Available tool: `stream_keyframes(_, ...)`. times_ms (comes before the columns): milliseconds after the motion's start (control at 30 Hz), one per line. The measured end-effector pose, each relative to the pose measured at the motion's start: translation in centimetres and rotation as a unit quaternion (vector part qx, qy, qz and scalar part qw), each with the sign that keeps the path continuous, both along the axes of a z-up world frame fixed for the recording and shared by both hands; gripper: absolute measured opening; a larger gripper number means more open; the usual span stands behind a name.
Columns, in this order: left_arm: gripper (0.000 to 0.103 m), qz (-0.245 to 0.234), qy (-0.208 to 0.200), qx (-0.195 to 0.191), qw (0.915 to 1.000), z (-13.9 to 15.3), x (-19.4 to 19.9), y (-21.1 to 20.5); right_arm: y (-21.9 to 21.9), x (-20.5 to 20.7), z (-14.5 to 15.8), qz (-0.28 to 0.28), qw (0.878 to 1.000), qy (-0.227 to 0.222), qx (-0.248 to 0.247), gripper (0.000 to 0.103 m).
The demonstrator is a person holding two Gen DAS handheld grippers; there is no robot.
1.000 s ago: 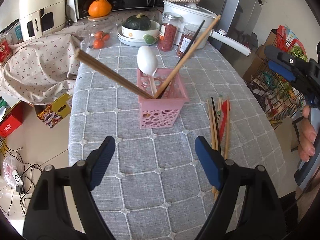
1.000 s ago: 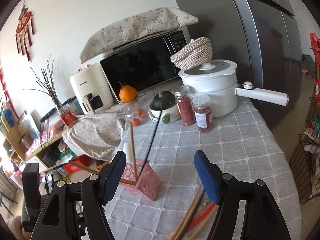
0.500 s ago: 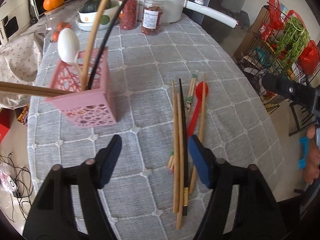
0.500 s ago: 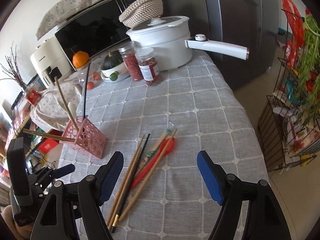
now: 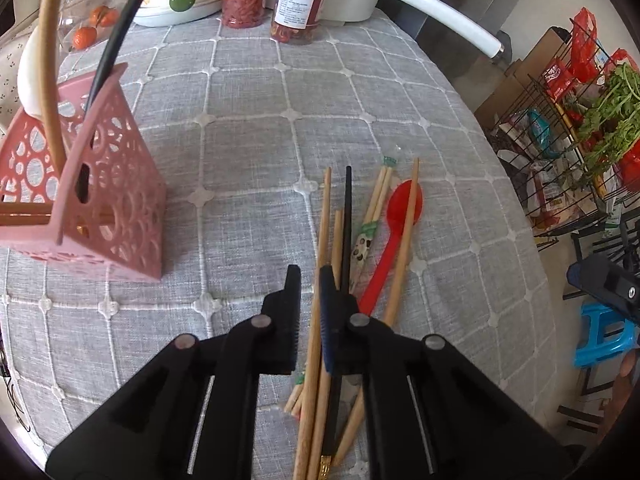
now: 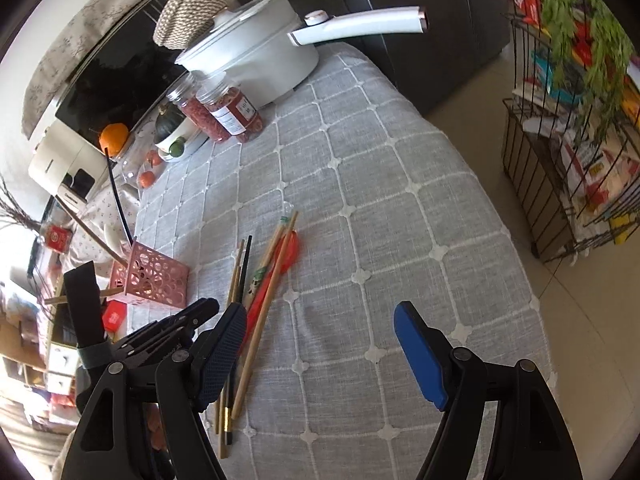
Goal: Organize utensils
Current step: 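Move the left gripper back over the remaining chopsticks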
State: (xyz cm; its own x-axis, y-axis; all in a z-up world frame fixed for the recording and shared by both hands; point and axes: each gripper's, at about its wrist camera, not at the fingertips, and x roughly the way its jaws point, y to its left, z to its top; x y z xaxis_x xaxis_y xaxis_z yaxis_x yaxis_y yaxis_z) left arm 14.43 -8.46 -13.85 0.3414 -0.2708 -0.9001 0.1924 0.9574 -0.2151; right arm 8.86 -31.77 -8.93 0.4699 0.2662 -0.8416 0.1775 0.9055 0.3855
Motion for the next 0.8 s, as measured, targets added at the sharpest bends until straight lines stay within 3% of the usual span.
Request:
stream_keyframes(233,0.010,0.006,0.012,-0.013,0.9998,-0.6,0.6,0.1,-1.3,0.0,-0.8,-0.030,0.999,0.026,0.026,0.077)
stream_keyframes(800,0.010,0.017,0.018,0.012,0.9996,-1.6,1.5,-0.1,0.4,0.5,-1.1,-0.008,0.999,0.035,0.009,0.077)
